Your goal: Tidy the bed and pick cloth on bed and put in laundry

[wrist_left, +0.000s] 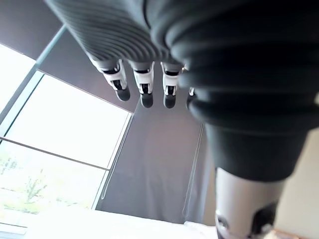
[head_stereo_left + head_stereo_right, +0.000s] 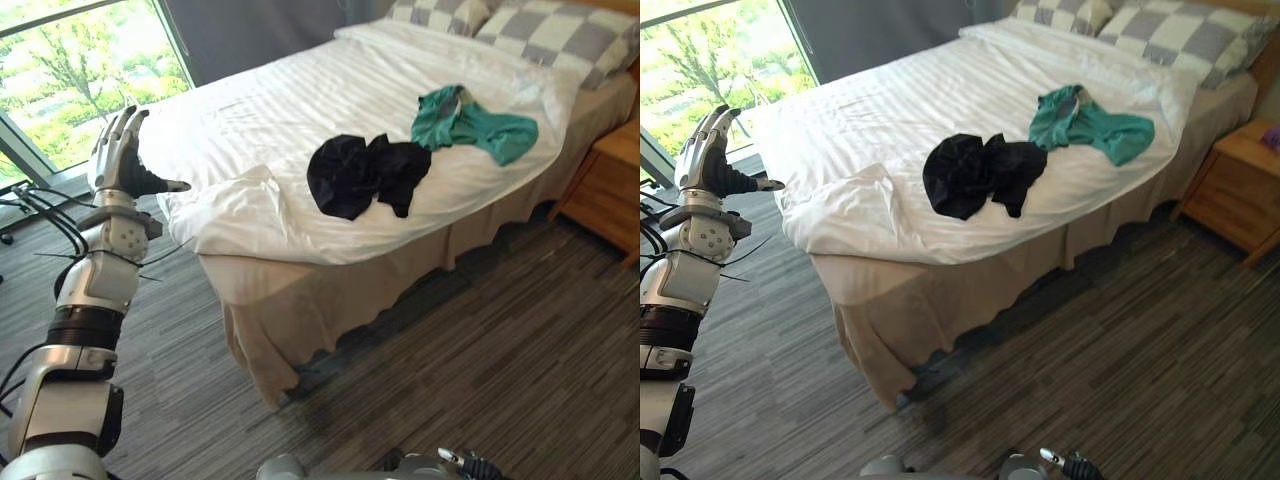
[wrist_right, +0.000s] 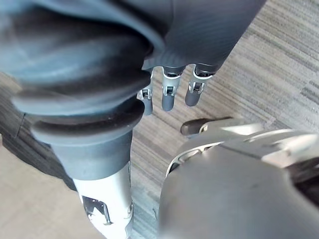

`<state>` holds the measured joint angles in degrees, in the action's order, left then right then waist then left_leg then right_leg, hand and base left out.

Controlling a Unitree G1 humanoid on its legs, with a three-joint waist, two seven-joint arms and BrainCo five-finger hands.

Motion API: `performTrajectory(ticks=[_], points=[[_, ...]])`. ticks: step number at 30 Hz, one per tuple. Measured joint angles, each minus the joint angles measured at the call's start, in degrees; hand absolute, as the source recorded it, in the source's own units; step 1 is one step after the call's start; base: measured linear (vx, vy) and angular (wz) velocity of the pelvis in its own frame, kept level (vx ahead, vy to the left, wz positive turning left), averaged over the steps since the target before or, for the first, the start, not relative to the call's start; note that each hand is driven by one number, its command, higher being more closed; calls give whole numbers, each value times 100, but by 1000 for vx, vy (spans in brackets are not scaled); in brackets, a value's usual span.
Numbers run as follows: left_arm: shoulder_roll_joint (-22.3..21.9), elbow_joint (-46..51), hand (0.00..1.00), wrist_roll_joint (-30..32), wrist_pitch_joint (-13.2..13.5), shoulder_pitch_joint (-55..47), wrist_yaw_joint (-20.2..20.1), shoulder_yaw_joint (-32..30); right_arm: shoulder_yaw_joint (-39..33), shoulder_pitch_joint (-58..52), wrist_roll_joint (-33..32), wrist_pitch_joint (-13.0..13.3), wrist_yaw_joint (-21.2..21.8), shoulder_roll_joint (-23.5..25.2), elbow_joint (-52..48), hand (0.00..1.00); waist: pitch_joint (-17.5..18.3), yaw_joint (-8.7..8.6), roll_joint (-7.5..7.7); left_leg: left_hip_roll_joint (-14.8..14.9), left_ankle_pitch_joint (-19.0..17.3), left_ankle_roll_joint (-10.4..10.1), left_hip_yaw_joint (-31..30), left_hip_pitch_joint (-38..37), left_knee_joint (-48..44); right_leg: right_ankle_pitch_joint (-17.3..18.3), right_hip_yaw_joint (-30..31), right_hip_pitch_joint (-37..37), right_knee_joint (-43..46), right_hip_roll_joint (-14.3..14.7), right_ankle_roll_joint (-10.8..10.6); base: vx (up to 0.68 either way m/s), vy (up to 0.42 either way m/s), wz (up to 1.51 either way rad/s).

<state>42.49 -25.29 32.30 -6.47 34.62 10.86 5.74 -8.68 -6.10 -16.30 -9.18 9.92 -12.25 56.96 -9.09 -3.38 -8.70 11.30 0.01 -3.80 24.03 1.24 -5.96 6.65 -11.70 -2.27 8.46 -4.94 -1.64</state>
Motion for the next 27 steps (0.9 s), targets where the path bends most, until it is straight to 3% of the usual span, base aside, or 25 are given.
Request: performTrajectory(ticks=[1, 2, 5, 9, 12, 14, 18, 19, 22, 25, 27], points=[[-42, -14, 0, 8, -81, -4, -25, 43, -14, 14, 2, -21, -41, -17, 6, 0, -3, -14, 0, -27, 206, 61, 23, -27, 13, 88, 97, 82, 166, -73, -121, 139, 221, -30], [-90, -57, 0, 8, -252, 45, -84, 101, -46, 4, 4, -19, -93, 56, -98, 0, 39, -87, 80, -237, 147, 144, 191, -7, 108, 145, 147, 256, 329, -298, -242, 145, 218, -25], [-160, -397, 0, 5, -457, 358, -48, 144, -167, 64, 0, -4, -119, 192, -214, 0, -49, -99, 280, -576, 237, 262, 296, 257, 343, 230, 286, 810, 684, -617, -397, 148, 200, -6], [-569, -652, 0, -9, -1055, 880, 153, 533, -197, 371, -78, 139, -330, 307, -518, 0, -544, -98, 454, -890, 285, 326, 445, 721, 361, 251, 238, 1481, 1117, -1006, -449, 91, 130, 11], [-803, -649, 0, -7, -1414, 1316, 199, 703, -196, 564, -201, 223, -502, 335, -823, 0, -859, -75, 499, -950, 284, 325, 513, 1047, 255, 251, 240, 1953, 1503, -1154, -449, 16, 52, 8], [-902, -655, 0, -8, -1785, 1853, 206, 887, -196, 857, -482, 327, -639, 400, -1093, 0, -1232, -91, 618, -942, 285, 324, 601, 1453, 76, 251, 253, 2386, 1720, -1229, -449, -18, 5, 7], [-1326, -725, 0, 1, -2093, 2368, 380, 1039, -197, 1213, -925, 490, -850, 463, -1346, 0, -1571, -92, 690, -840, 281, 323, 608, 2103, -235, 243, 250, 2909, 1787, -1220, -440, -12, -34, 7], [-1401, -738, 100, 72, -2206, 2522, 538, 1033, -184, 1361, -1145, 544, -870, 500, -1429, 0, -1646, -78, 713, -772, 281, 323, 609, 2360, -365, 241, 239, 3104, 1792, -1195, -439, -12, -56, 8], [-1436, -568, 100, 458, -2311, 2895, 644, 1062, -158, 1698, -1554, 627, -1008, 576, -1653, 0, -1786, -6, 701, -617, 281, 324, 603, 2776, -577, 213, 220, 3409, 1802, -1090, -412, -30, -46, 4], [-1431, -345, 100, 748, -2415, 2904, 340, 1167, -159, 1757, -1690, 676, -1046, 627, -1863, 0, -1788, 62, 701, -570, 272, 332, 578, 2942, -609, 199, 217, 3550, 1797, -1043, -397, -11, -8, 1], [-1391, -213, 100, 902, -2439, 2896, 17, 1162, -184, 1745, -1712, 716, -1101, 616, -1928, 0, -1798, 96, 683, -531, 105, 500, 487, 3011, -599, 196, 135, 3566, 1803, -994, -394, -31, 13, 8]])
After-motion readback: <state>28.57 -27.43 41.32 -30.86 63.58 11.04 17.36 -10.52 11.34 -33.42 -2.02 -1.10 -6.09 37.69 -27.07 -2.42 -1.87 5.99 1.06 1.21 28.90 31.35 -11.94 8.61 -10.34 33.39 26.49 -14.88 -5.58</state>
